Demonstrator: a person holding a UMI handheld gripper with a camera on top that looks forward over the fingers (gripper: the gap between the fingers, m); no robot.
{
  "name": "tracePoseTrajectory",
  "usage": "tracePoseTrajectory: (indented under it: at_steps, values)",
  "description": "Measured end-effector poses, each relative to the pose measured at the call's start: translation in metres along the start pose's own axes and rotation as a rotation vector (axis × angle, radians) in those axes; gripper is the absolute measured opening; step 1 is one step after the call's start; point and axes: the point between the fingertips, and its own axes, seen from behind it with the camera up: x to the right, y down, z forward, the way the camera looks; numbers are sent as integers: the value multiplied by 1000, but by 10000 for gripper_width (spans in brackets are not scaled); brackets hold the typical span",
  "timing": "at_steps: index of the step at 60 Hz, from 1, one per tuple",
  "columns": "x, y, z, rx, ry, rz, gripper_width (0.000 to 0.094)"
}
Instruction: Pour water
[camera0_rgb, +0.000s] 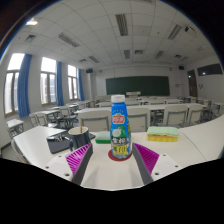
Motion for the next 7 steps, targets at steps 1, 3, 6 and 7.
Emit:
tracePoseTrajectory:
  at_steps: [1, 3, 6, 7]
  values:
    - [-2, 1, -2, 5, -1, 11, 841]
    - [-7, 2, -4, 13, -10, 36, 844]
    - [-15, 9, -10, 21, -36, 75, 842]
    - [-17, 11, -11, 21, -47, 87, 842]
